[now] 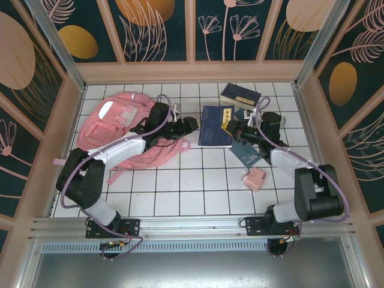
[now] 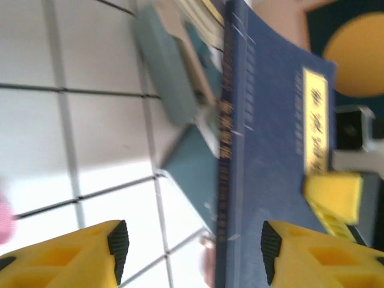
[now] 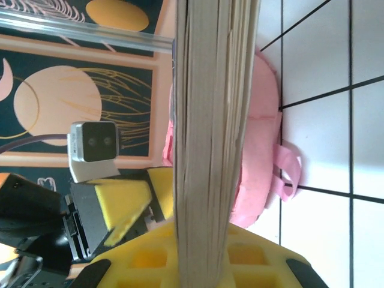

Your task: Pack books, pencil case, and school supplies into a backpack

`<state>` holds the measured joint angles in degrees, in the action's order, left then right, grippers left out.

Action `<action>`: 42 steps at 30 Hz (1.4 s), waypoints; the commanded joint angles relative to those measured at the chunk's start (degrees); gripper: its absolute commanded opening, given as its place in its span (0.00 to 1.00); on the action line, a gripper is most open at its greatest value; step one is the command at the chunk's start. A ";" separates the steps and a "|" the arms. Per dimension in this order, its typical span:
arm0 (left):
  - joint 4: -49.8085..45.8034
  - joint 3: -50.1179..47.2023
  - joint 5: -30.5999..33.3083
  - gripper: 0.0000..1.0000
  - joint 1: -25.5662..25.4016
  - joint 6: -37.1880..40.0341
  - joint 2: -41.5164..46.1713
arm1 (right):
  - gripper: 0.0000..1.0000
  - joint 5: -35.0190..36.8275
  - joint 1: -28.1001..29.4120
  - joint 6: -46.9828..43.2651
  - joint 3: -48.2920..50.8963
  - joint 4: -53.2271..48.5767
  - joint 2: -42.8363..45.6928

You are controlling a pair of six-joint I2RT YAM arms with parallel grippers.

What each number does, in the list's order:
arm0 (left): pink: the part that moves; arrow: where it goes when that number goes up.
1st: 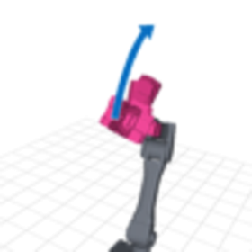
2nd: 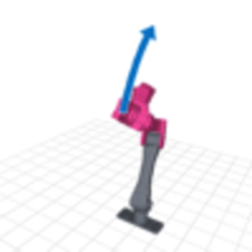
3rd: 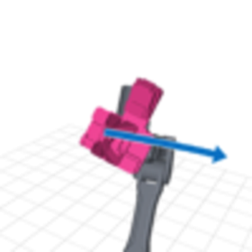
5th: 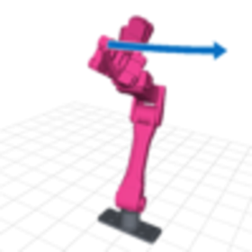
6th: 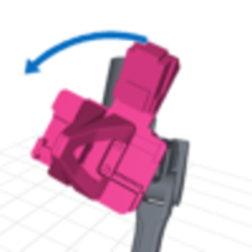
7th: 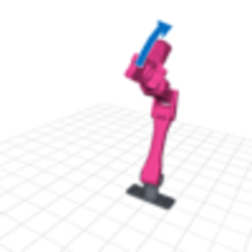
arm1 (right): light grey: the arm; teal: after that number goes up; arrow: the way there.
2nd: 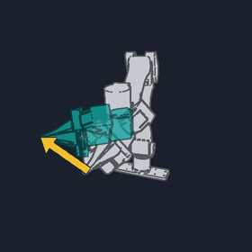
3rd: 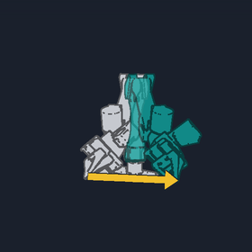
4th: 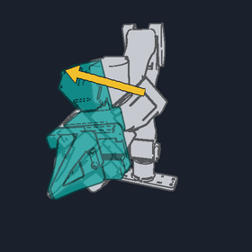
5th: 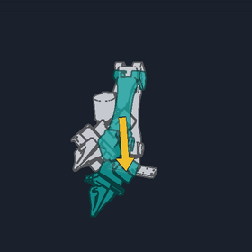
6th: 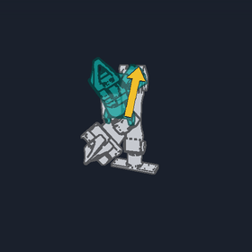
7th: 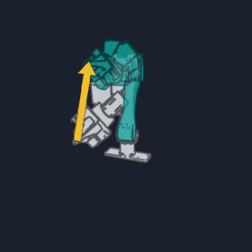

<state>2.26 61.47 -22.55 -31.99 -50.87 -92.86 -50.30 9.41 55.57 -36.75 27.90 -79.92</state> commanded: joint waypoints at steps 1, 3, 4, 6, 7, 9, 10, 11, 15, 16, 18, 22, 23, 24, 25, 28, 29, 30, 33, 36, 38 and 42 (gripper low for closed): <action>-16.54 4.03 15.30 0.63 1.21 10.42 2.75 | 0.00 4.03 -0.19 -2.70 1.25 0.19 3.55; -22.31 5.49 22.38 0.63 1.26 14.03 2.80 | 0.00 4.91 -0.13 -3.19 1.60 -0.24 4.23; -24.36 5.88 25.05 0.63 1.31 15.52 2.83 | 0.00 5.04 -0.10 -3.76 1.37 -0.98 4.25; -27.83 6.30 30.41 0.61 1.31 18.65 2.90 | 0.00 4.78 -0.18 -5.82 -0.31 -4.56 3.74; -28.67 6.29 32.05 0.61 1.32 19.97 2.91 | 0.00 4.76 -0.01 -6.44 -0.69 -5.55 3.42; -30.25 6.22 35.45 0.59 1.31 22.65 2.73 | 0.00 4.80 -0.02 -6.79 -0.87 -6.03 3.11; -30.90 6.33 36.76 0.58 1.38 23.74 2.47 | 0.00 4.78 -0.01 -6.79 -0.86 -6.04 3.03; -31.58 6.46 38.18 0.58 1.32 25.12 1.88 | 0.00 4.69 -0.04 -6.89 -0.95 -6.16 2.98; -33.26 7.49 39.44 0.56 1.31 29.93 -1.39 | 0.00 4.36 0.14 -6.86 -0.69 -5.95 2.16; -33.52 7.72 39.89 0.55 1.32 30.60 -2.09 | 0.00 4.13 0.19 -6.77 -0.75 -5.93 1.75; -33.52 8.04 41.08 0.55 1.34 32.21 -3.56 | 0.00 3.44 0.27 -6.56 -1.02 -5.93 0.96; -33.72 8.48 46.23 0.56 1.32 33.32 -6.53 | 0.00 3.26 0.58 -6.40 -1.35 -5.95 0.47; -33.65 8.36 47.47 0.56 1.31 33.84 -7.47 | 0.00 3.31 0.64 -6.44 -1.34 -5.93 0.47; -33.31 8.16 48.40 0.56 1.32 34.50 -8.28 | 0.00 3.29 0.74 -6.48 -1.47 -5.92 0.43; -33.05 7.93 49.39 0.55 1.35 34.78 -9.06 | 0.00 3.28 0.78 -6.49 -1.54 -5.95 0.30; -31.68 6.70 50.40 0.52 1.38 35.71 -10.98 | 0.00 3.27 0.96 -6.49 -1.72 -6.02 -0.13; -31.24 6.11 50.30 0.51 1.40 35.90 -11.57 | 0.00 3.28 1.05 -6.47 -1.83 -6.08 -0.22; -30.85 5.73 50.16 0.49 1.45 36.08 -12.09 | 0.00 3.24 1.16 -6.50 -2.01 -6.25 -0.47; -29.80 4.68 49.68 0.35 1.75 36.28 -13.22 | 0.00 3.52 1.54 -6.68 -2.21 -6.54 -0.96; -29.83 4.91 49.28 0.08 1.84 36.24 -13.80 | 0.00 3.75 1.84 -6.82 -2.62 -7.21 -1.58; -30.12 5.62 48.67 0.00 1.84 35.73 -13.20 | 0.00 3.72 2.14 -7.11 -3.03 -7.48 -2.13; -30.88 7.81 44.57 0.00 1.84 34.50 -10.09 | 0.00 3.70 2.51 -8.42 -4.59 -9.72 -3.54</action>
<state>-26.39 67.81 24.25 -31.00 -15.25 -104.73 -45.91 11.38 49.32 -38.44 18.59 -82.83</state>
